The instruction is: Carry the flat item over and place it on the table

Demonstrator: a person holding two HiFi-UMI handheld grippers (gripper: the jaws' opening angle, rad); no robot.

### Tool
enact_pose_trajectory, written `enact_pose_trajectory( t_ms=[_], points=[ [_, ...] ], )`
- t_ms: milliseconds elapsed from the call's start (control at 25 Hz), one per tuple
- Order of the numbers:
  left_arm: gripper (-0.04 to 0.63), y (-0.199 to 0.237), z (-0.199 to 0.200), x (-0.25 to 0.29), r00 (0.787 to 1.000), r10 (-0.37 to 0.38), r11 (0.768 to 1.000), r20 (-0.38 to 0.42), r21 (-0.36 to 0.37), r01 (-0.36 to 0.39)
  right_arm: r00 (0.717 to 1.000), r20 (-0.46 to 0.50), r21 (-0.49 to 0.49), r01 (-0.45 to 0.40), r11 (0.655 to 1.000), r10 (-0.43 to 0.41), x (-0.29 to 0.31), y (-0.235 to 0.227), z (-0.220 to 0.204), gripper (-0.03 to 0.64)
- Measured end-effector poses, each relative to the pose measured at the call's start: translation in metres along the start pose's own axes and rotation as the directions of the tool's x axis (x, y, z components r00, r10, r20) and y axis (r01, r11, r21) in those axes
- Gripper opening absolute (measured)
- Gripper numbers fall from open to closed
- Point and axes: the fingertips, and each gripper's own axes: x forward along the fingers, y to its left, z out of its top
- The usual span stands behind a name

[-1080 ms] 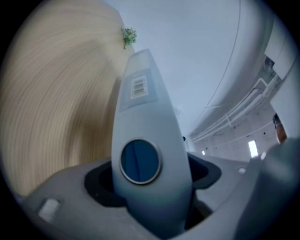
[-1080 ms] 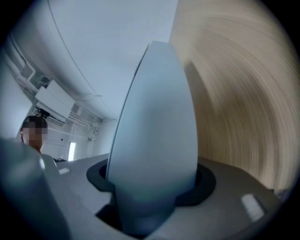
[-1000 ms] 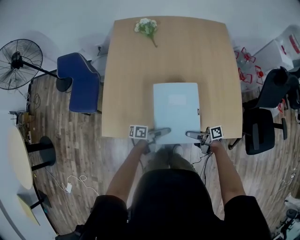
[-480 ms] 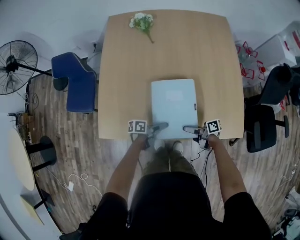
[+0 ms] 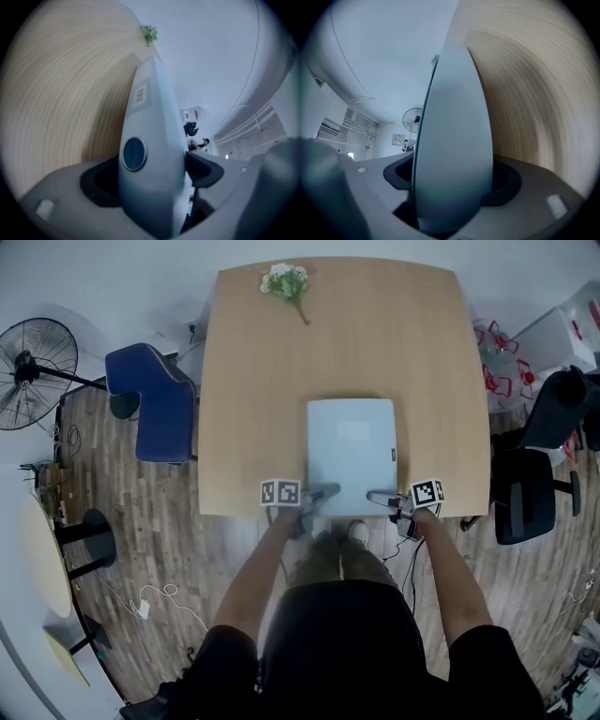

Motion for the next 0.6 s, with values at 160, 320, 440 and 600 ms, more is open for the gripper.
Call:
enact_pose_trajectory(
  t_ms=[160,320,440,600],
  points=[
    [0.423,-0.001,-0.001,0.0,0.998,0.055,0.998,0.027,0.012,-0.056,0.992,0.067,-0.032,0.113,0.993,-0.111,-0.007,-0.008,0.003,0.398],
    [0.433,-0.001,-0.002,0.001,0.992,0.105,0.994,0.073,0.03,-0.107,0.975,0.113,-0.066,0.198,0.978,-0.189,-0.015,-0.01,0.004,0.423],
    [0.439,-0.001,-0.004,0.004,0.986,0.134,0.99,0.097,0.039,-0.138,0.965,0.141,-0.082,0.235,0.968,-0.223,-0.022,-0.014,0.006,0.43],
    [0.44,0.0,-0.005,0.004,0.978,0.171,0.982,0.121,0.062,-0.179,0.939,0.19,-0.106,0.31,0.945,-0.287,-0.03,-0.018,0.004,0.437]
  ],
)
